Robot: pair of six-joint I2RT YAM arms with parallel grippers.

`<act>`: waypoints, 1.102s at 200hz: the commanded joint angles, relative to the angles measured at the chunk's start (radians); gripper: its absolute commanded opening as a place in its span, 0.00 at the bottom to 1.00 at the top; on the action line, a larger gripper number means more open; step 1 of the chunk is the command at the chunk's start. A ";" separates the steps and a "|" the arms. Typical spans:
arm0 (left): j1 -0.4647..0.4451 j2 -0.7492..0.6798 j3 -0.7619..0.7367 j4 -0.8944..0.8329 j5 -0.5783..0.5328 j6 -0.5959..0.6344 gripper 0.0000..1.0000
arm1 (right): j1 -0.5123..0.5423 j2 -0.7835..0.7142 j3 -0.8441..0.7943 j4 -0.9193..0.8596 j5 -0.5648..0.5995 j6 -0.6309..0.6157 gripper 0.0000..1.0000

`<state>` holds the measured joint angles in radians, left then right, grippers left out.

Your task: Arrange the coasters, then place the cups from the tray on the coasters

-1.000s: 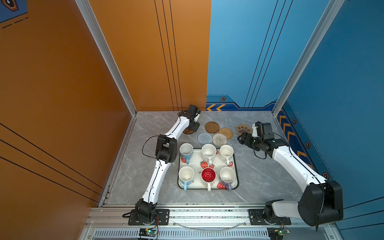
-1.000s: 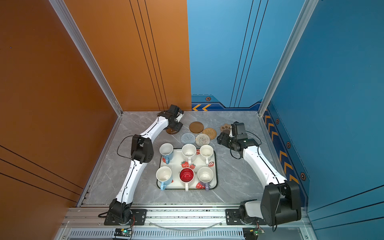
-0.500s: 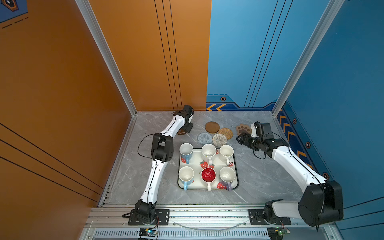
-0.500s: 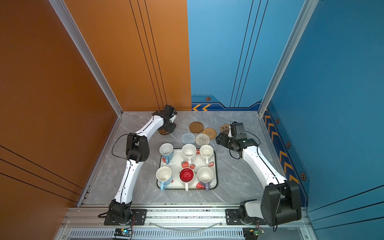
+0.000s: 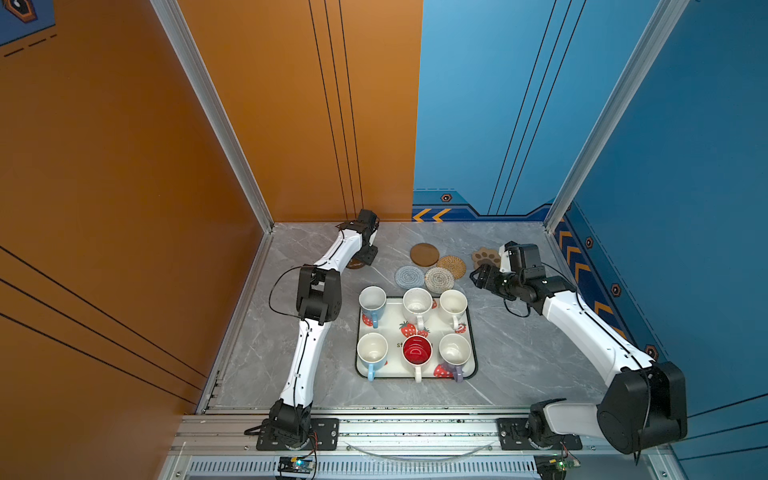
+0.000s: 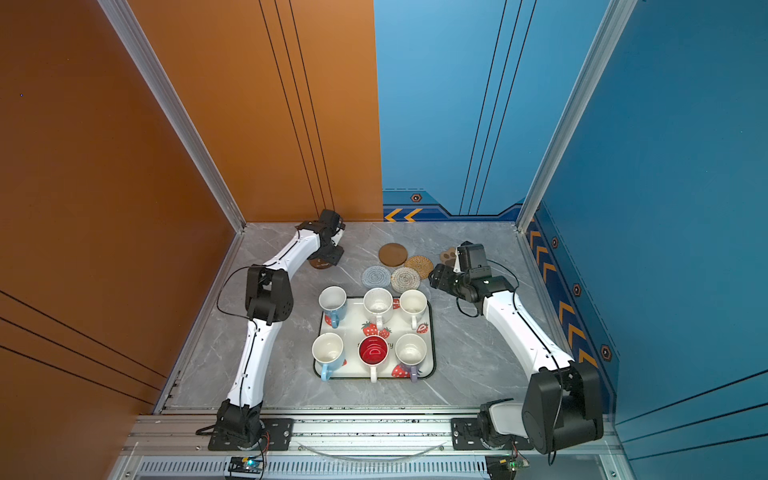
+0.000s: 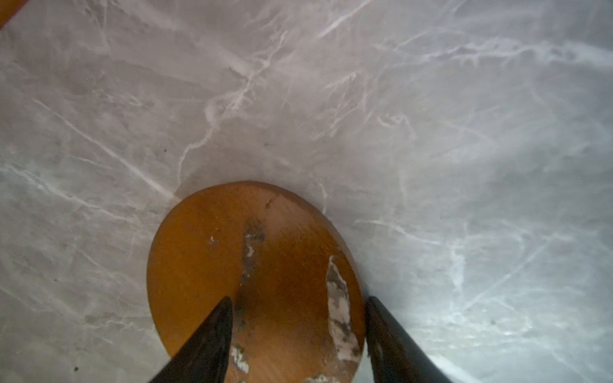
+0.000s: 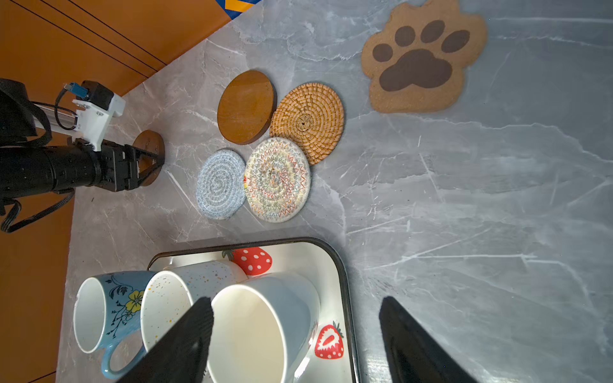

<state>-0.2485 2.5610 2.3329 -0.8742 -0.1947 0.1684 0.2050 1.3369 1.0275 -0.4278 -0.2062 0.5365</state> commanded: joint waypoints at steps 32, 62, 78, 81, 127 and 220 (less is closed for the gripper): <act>0.026 -0.069 -0.046 -0.049 -0.012 0.008 0.63 | 0.014 -0.030 0.022 -0.031 0.008 0.000 0.78; 0.022 -0.098 -0.020 -0.048 0.013 -0.023 0.63 | 0.017 -0.028 0.023 -0.031 0.008 0.000 0.78; 0.013 -0.119 0.006 -0.049 0.029 -0.046 0.63 | 0.019 -0.029 0.029 -0.029 0.008 0.000 0.78; 0.011 -0.124 0.012 -0.048 0.032 -0.050 0.63 | 0.020 -0.030 0.029 -0.028 0.007 -0.001 0.78; -0.027 -0.207 0.085 -0.048 0.071 -0.136 0.66 | 0.022 -0.015 0.060 -0.024 -0.002 -0.010 0.78; -0.220 -0.296 -0.060 -0.046 0.440 -0.302 0.22 | 0.014 0.234 0.364 -0.132 -0.118 -0.118 0.50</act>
<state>-0.3836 2.2368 2.3260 -0.8932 0.1791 -0.1215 0.2173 1.5150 1.3319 -0.4995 -0.2680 0.4541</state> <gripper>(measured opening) 0.285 0.593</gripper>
